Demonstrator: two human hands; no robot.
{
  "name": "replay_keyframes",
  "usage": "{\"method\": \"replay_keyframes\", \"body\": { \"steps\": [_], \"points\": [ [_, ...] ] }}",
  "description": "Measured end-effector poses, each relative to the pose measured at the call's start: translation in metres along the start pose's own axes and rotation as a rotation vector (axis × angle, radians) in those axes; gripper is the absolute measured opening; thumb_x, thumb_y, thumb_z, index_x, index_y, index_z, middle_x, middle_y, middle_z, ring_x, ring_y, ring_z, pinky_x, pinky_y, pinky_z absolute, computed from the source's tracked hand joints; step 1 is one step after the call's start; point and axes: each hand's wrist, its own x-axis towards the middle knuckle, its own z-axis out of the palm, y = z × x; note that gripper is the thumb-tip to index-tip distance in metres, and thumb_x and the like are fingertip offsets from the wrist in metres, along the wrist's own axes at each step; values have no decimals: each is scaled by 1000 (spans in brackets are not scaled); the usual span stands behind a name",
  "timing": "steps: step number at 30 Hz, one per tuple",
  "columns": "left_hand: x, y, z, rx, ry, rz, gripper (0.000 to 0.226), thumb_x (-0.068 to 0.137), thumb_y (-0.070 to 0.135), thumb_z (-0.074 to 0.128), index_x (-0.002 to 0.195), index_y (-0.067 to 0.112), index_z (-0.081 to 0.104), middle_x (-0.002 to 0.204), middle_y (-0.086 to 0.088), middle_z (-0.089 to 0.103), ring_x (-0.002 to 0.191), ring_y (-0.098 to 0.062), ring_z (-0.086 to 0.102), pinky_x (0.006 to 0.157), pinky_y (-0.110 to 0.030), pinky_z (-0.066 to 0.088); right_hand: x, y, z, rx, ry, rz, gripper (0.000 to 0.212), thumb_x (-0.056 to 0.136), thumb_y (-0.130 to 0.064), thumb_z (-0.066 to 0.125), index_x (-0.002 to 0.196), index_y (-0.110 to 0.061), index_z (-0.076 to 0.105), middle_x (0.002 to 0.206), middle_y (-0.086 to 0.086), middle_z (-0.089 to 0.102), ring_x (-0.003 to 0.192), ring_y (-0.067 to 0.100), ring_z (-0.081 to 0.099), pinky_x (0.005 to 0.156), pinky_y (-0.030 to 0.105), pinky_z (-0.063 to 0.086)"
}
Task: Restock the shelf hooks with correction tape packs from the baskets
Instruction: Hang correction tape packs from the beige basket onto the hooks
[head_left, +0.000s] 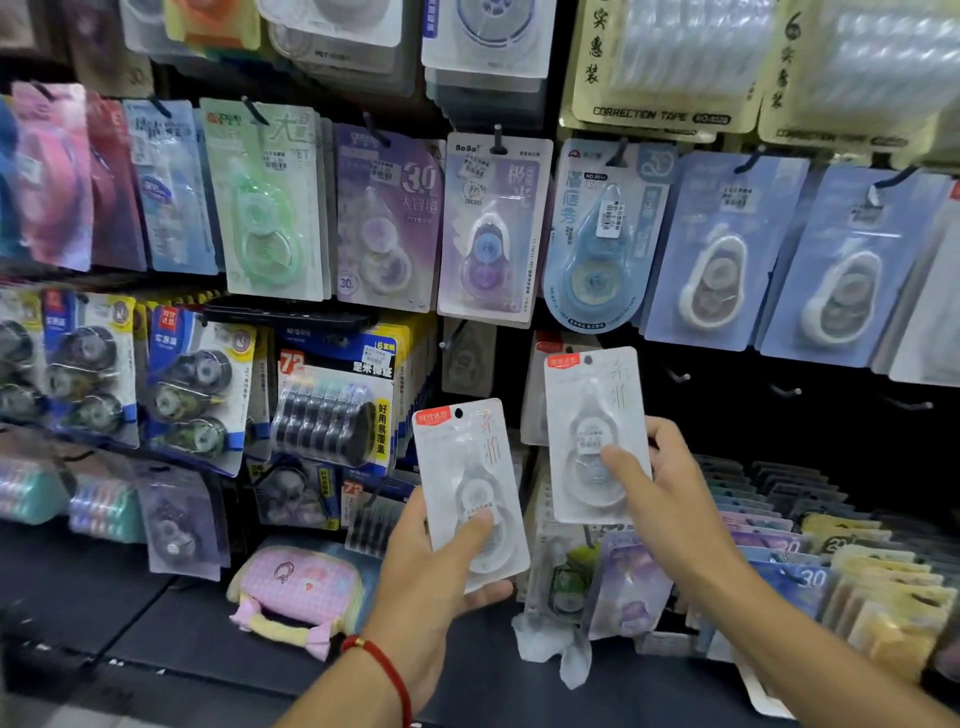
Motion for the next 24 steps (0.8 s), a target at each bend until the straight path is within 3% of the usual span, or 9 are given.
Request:
{"method": "replay_keyframes", "body": {
  "steps": [4, 9, 12, 14, 15, 18, 21, 24],
  "points": [
    [2, 0, 0, -2, -7, 13, 35, 99, 7, 69, 123, 33, 68, 110, 0, 80, 98, -27, 79, 68, -42, 64, 6, 5, 3, -15, 6, 23, 17, 102, -39, 62, 118, -37, 58, 112, -7, 74, 98, 13, 74, 90, 47, 60],
    [5, -1, 0, 50, -4, 48, 37, 97, 3, 68, 118, 34, 68, 106, 6, 80, 95, -22, 79, 66, -40, 64, 18, 19, 14, -99, 81, 6, 19, 99, -49, 64, 114, -37, 60, 97, -13, 76, 88, 7, 73, 73, 33, 59],
    [5, -2, 1, 79, -8, 67, 32, 97, 2, 70, 117, 26, 64, 104, 3, 80, 91, -22, 80, 65, -37, 64, 39, 33, 16, -307, 34, 64, 34, 104, -50, 56, 130, -28, 53, 119, -5, 70, 99, 12, 67, 67, 19, 46],
    [4, -3, 2, 90, -26, 81, 31, 98, 3, 70, 120, 23, 59, 103, 2, 80, 91, -22, 80, 65, -36, 64, 48, 41, 19, -469, -6, 142, 58, 106, -50, 52, 151, -16, 40, 143, 11, 56, 117, 26, 61, 78, 27, 44],
    [4, -3, 2, 93, -39, 90, 31, 98, 4, 70, 121, 22, 58, 104, 2, 81, 92, -22, 80, 65, -35, 63, 48, 43, 20, -498, -5, 162, 61, 106, -50, 51, 153, -15, 37, 147, 12, 52, 119, 25, 61, 81, 29, 44],
    [4, -3, 3, 90, -73, 102, 30, 100, 5, 68, 122, 23, 58, 103, 3, 81, 92, -21, 80, 65, -34, 63, 33, 39, 23, -284, -76, 77, 44, 98, -61, 54, 131, -32, 55, 122, -17, 66, 103, -3, 63, 79, 18, 47],
    [4, -4, 5, 57, -120, 90, 32, 101, 4, 64, 121, 29, 64, 105, 2, 80, 93, -23, 80, 66, -36, 64, 7, 30, 28, -106, -298, 20, 46, 86, -72, 57, 122, -43, 64, 117, -23, 72, 111, 1, 68, 92, 28, 54],
    [3, -5, 11, 60, -204, 88, 36, 104, 9, 62, 121, 40, 67, 117, 2, 78, 103, -24, 78, 74, -39, 65, -10, 27, 30, -63, -313, -31, 42, 86, -64, 67, 122, -45, 63, 119, -22, 73, 111, 1, 70, 93, 32, 58]
  ]
}}
